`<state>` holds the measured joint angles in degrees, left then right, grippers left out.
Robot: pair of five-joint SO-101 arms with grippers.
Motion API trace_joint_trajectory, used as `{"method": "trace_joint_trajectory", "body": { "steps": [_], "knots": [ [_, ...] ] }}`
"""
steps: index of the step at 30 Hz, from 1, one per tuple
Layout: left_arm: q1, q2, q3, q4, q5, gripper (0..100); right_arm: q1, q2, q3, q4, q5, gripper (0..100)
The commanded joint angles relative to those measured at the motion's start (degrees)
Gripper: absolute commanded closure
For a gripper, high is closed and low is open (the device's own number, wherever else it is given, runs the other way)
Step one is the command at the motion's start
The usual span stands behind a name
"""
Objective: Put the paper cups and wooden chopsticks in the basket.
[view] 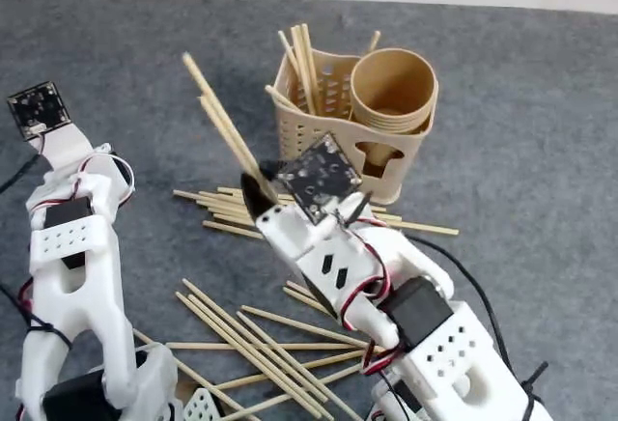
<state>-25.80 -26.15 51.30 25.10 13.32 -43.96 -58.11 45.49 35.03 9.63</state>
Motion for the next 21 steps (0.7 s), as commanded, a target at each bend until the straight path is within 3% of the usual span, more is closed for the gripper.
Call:
{"method": "trace_joint_trajectory", "body": {
  "steps": [1,8,15,21],
  "knots": [
    [-0.4,-1.54,-0.22,-1.05,0.18,99,2.95,-1.63,-2.86,-10.24,0.97,98.9],
    [-0.22,-1.54,-0.22,-1.05,0.18,99,9.27,-1.45,-2.51,-27.65,1.05,98.9],
    [-0.13,-1.54,-0.22,-1.05,0.18,99,10.24,-1.36,-2.51,-38.9,0.79,98.9],
    [-0.13,-1.54,-0.22,-1.05,0.18,99,15.52,6.11,-2.77,-48.04,0.53,98.9]
  ]
}}
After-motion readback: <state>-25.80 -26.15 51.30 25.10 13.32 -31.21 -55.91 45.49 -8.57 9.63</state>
